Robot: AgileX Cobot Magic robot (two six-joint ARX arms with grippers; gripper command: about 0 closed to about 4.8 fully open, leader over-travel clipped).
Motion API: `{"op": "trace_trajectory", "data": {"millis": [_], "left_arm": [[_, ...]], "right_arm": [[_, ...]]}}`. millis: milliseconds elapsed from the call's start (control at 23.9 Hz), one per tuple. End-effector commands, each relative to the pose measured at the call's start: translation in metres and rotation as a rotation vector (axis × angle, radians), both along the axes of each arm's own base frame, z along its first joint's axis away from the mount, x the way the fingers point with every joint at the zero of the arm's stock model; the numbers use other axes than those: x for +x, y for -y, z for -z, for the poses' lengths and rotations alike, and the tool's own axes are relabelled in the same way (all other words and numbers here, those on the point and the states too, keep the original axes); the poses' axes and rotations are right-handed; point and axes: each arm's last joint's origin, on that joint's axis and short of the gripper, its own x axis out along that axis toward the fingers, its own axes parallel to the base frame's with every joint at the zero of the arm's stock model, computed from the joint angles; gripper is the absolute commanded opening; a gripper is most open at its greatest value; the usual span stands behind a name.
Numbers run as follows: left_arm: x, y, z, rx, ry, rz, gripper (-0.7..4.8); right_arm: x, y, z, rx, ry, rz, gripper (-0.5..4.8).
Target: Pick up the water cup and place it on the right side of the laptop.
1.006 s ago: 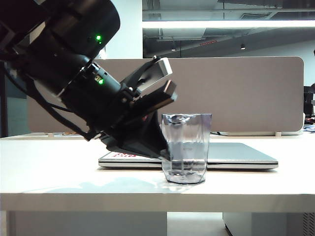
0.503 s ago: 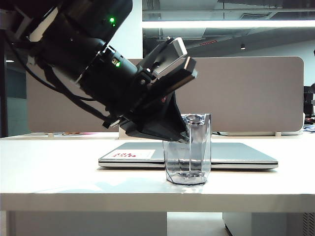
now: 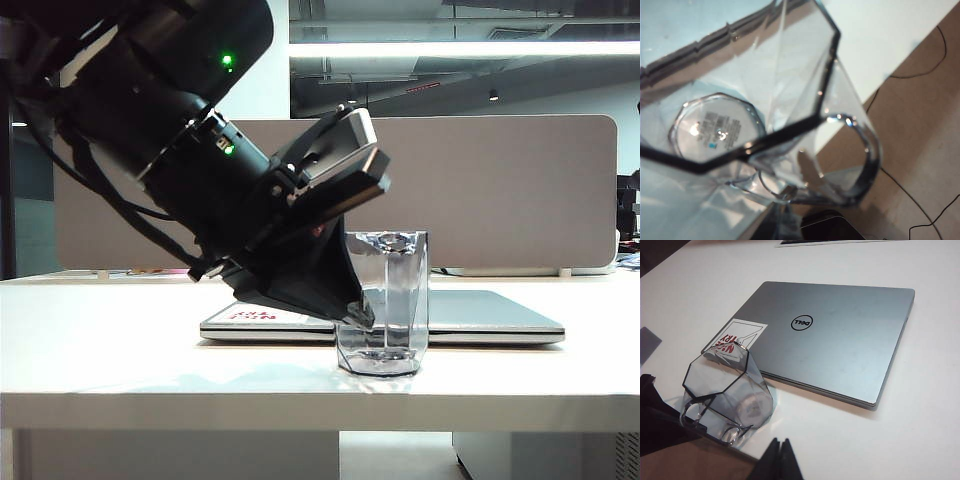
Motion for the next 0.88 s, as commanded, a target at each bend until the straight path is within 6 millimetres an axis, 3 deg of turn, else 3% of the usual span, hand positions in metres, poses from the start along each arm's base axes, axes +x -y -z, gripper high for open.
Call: {"op": "trace_trajectory", "data": {"millis": [42,293,880], "left_arm": [[-0.001,0.004,-0.003,-0.016,0.019,0.013,-0.04],[-0.012,0.016,0.002,0.008,0.032,0.045,-0.04],[-0.006,0.026,-0.007,-0.018,0.132,0.070,-0.04]], "right_arm": [[0.000,0.000,-0.002,-0.001,0.015,0.000,-0.09],[0.000,0.000,-0.002,-0.001,0.015,0.000,-0.09],[0.001,0.000,-0.002,-0.001,0.013,0.000,-0.09]]}}
